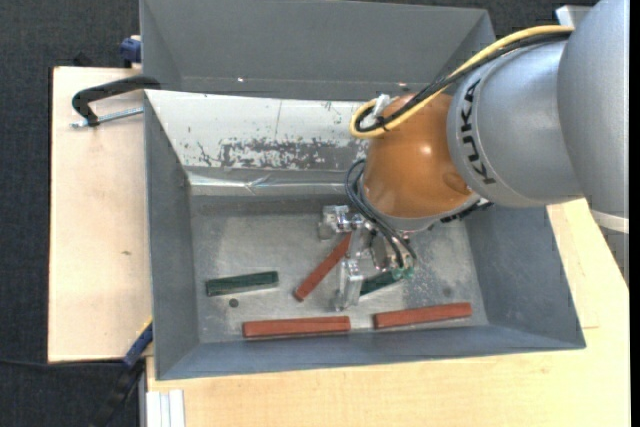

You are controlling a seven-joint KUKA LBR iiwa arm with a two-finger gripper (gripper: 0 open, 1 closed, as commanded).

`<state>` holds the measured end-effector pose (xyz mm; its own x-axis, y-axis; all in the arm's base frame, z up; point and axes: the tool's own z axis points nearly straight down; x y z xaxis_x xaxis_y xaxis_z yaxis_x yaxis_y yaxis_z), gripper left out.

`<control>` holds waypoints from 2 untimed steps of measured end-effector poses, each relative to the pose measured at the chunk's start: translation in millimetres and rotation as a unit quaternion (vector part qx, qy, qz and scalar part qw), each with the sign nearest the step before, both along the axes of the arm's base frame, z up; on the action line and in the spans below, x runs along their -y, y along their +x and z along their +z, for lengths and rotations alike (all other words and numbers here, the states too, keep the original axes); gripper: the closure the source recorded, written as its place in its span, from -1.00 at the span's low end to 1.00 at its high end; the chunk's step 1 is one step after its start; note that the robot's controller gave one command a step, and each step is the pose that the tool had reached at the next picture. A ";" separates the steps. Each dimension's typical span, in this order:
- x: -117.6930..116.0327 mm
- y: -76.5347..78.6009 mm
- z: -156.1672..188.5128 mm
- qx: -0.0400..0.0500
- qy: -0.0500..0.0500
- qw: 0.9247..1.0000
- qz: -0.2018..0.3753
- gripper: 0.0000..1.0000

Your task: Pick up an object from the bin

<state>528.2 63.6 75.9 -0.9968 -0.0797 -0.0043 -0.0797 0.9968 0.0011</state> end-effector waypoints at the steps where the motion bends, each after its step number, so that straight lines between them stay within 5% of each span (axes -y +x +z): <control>1: 3.5 11.8 -5.7 0.000 0.000 0.997 0.083 1.00; 2: 3.5 11.8 -5.7 0.000 0.000 0.997 0.083 1.00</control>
Offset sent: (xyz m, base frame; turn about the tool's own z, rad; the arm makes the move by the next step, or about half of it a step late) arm 0.0000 0.0000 0.0000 0.0000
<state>540.0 60.1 70.3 -0.9700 -0.2431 -0.0049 -0.2431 0.9700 0.0011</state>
